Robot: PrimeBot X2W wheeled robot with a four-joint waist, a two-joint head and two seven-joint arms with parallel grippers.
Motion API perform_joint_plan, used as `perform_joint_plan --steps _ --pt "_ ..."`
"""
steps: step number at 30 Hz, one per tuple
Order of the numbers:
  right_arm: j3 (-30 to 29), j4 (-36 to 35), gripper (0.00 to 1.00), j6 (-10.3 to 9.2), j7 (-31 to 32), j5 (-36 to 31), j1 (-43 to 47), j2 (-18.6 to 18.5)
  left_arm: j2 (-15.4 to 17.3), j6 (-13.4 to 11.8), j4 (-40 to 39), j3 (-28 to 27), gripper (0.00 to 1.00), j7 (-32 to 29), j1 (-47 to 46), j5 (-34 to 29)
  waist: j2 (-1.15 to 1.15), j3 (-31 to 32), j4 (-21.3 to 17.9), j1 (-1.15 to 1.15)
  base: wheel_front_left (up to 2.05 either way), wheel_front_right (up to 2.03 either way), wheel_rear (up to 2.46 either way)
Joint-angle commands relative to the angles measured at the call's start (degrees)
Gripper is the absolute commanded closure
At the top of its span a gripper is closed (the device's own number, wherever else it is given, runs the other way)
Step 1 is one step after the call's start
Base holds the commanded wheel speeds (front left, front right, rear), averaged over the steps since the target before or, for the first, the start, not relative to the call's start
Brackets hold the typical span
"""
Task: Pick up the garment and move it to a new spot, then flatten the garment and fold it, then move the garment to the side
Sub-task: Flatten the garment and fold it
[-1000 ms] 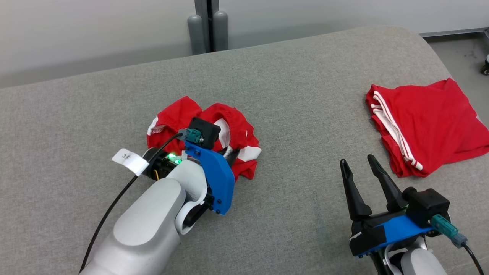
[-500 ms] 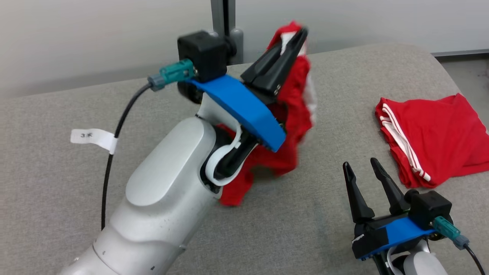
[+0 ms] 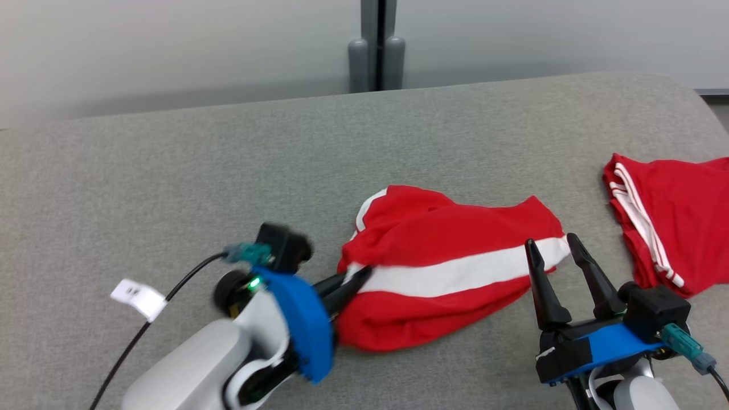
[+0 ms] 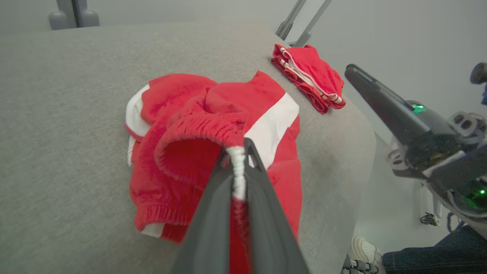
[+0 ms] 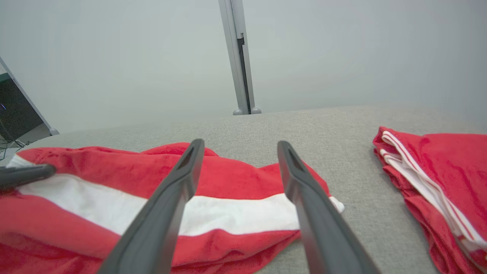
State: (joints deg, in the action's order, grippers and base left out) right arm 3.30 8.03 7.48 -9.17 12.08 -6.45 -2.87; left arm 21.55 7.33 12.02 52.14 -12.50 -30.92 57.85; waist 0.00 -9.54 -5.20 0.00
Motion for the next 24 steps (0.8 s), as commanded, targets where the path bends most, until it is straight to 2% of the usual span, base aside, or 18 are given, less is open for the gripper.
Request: perform_joint_plan --steps 1,7,17,18,19,24 --pt "-0.14 -0.40 0.00 0.04 0.09 -0.27 0.44 -0.04 1.90 -0.59 0.44 0.28 1.00 -0.76 1.49 -0.51 0.00 -0.51 0.78 0.00 0.00 0.00 0.00" --pt "-0.25 -0.69 0.00 0.04 0.38 -0.32 0.02 -0.05 6.80 -4.35 3.23 -1.71 1.00 4.38 5.47 -2.59 0.00 -0.65 1.99 0.00 0.00 0.00 0.00" --pt "0.13 -0.75 0.00 0.04 0.86 -0.46 0.00 -0.06 5.49 -6.93 8.85 -5.71 1.00 14.40 9.03 -2.03 0.00 0.44 1.98 0.00 0.00 0.00 0.00" --pt "0.04 -0.82 0.00 0.04 0.87 -0.57 0.18 -0.06 5.22 -6.85 9.16 -5.85 0.80 15.04 9.45 -1.89 0.00 0.68 1.95 0.00 0.00 0.00 0.00" --pt "-0.10 -0.87 0.00 0.04 0.97 -0.57 0.39 -0.06 5.13 -6.89 9.47 -6.01 0.00 15.72 9.75 -1.94 0.00 0.97 1.96 0.00 0.00 0.00 0.00" --pt "-0.85 -1.24 0.00 0.04 1.49 -0.91 1.23 -0.06 3.77 -6.87 10.11 -7.37 0.00 20.81 12.27 -1.04 0.00 2.78 2.31 0.00 0.00 0.00 0.00"
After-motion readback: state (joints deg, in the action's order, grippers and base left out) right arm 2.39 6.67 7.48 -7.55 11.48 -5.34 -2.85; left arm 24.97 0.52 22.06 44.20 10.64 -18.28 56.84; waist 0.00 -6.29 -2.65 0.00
